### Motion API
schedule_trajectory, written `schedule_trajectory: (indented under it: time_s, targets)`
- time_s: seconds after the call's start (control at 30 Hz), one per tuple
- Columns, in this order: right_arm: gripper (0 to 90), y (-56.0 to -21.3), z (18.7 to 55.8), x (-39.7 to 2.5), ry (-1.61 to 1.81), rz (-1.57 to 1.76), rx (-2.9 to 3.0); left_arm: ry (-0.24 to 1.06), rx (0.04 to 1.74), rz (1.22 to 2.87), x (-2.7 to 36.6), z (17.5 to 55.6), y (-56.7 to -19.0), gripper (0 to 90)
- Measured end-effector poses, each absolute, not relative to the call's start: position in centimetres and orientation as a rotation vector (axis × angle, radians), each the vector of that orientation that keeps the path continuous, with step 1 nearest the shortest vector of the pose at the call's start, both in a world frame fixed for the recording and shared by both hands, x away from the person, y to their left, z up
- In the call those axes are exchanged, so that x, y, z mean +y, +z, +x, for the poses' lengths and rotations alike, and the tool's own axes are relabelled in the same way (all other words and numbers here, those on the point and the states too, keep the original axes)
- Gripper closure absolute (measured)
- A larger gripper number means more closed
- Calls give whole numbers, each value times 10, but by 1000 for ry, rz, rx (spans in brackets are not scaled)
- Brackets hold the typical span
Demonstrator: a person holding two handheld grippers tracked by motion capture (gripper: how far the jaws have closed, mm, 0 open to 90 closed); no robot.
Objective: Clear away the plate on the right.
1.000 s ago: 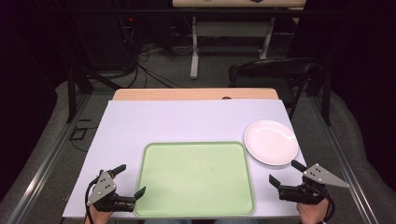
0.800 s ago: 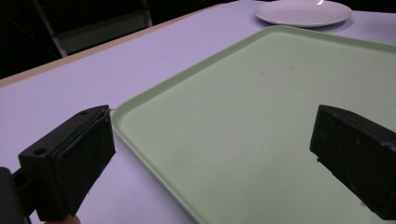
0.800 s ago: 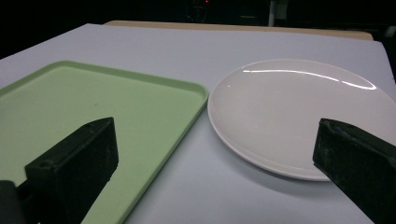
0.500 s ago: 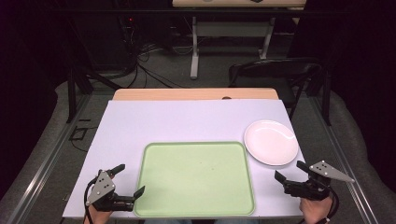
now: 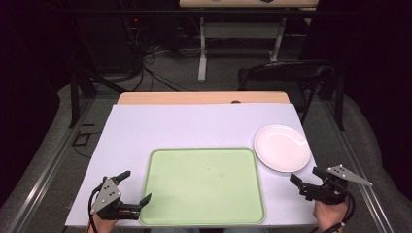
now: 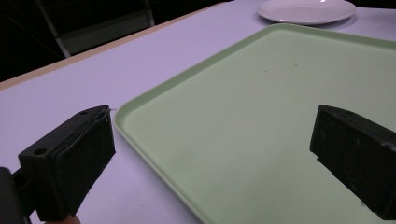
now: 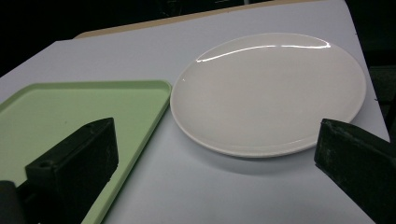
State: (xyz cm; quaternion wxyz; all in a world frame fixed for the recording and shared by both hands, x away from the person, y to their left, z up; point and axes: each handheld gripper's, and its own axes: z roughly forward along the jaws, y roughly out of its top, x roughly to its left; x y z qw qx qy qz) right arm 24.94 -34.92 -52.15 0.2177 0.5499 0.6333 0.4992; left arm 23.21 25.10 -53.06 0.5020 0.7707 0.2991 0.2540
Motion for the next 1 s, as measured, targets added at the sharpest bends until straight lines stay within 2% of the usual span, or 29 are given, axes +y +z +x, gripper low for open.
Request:
schedule_trajectory:
  time_s: [0.8, 0.83, 1.0]
  targets:
    - [0, -537, 277, -367, 1434, 1761, 1685, 610, 718, 1846, 251, 232, -530, 0]
    - [22, -538, 279, -370, 1452, 1793, 1658, 610, 716, 1846, 251, 232, -530, 0]
    - [23, -539, 281, -375, 1467, 1840, 1620, 613, 710, 1839, 251, 232, -529, 0]
